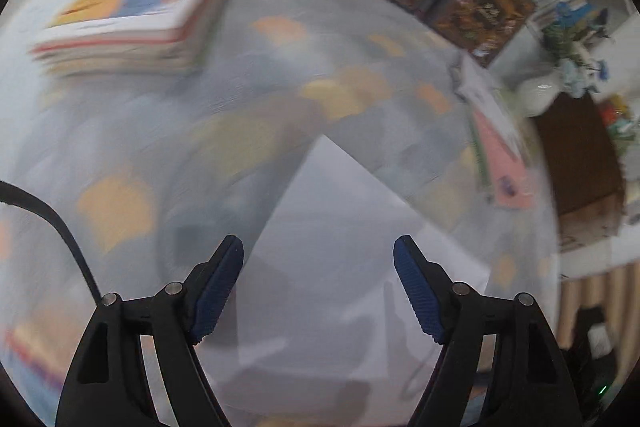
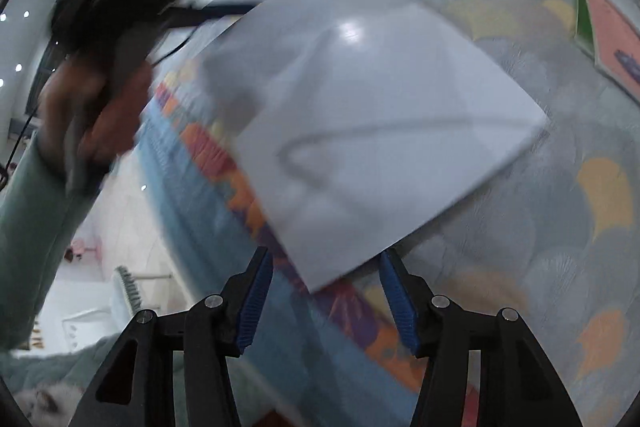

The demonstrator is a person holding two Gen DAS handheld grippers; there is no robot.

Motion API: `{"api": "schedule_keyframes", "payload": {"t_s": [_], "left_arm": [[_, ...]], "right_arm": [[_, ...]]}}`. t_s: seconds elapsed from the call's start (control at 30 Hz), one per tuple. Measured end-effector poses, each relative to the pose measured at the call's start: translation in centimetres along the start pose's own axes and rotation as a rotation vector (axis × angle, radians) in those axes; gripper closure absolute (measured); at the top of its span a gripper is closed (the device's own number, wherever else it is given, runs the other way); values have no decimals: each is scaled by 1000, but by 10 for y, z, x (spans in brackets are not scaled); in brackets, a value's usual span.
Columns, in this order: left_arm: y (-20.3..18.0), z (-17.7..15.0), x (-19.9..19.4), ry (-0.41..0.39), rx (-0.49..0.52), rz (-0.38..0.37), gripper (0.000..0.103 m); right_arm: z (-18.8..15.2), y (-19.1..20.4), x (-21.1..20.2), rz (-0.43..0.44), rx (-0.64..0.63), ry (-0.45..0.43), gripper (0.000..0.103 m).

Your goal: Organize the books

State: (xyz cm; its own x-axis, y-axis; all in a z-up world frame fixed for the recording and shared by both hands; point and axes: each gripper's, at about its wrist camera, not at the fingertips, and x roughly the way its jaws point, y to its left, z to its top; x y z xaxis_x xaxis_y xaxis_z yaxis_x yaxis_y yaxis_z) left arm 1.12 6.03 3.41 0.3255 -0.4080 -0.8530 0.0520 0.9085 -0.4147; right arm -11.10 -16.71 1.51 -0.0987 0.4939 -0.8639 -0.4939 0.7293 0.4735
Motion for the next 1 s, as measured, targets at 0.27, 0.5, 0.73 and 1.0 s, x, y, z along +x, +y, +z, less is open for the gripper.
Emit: {"api": "schedule_keyframes", "payload": {"t_s": [0.27,0.5,0.73,1.0], "left_arm": [[-2,-24,-40,-127,-43,46,39],[1,-111,-36,-82,-241,29,39],[-18,-99,-9,-70,-206,-36,38],[-5,-56,-1,-61,-188,-107,38]], "right_arm": [[53,-45,-50,-81,94,-184,50],[96,-71,-25,-205,73,-222,73],[53,-64,-17,-201,82,-192,71],[20,-60,-19,-118,212,-176,72]]}}
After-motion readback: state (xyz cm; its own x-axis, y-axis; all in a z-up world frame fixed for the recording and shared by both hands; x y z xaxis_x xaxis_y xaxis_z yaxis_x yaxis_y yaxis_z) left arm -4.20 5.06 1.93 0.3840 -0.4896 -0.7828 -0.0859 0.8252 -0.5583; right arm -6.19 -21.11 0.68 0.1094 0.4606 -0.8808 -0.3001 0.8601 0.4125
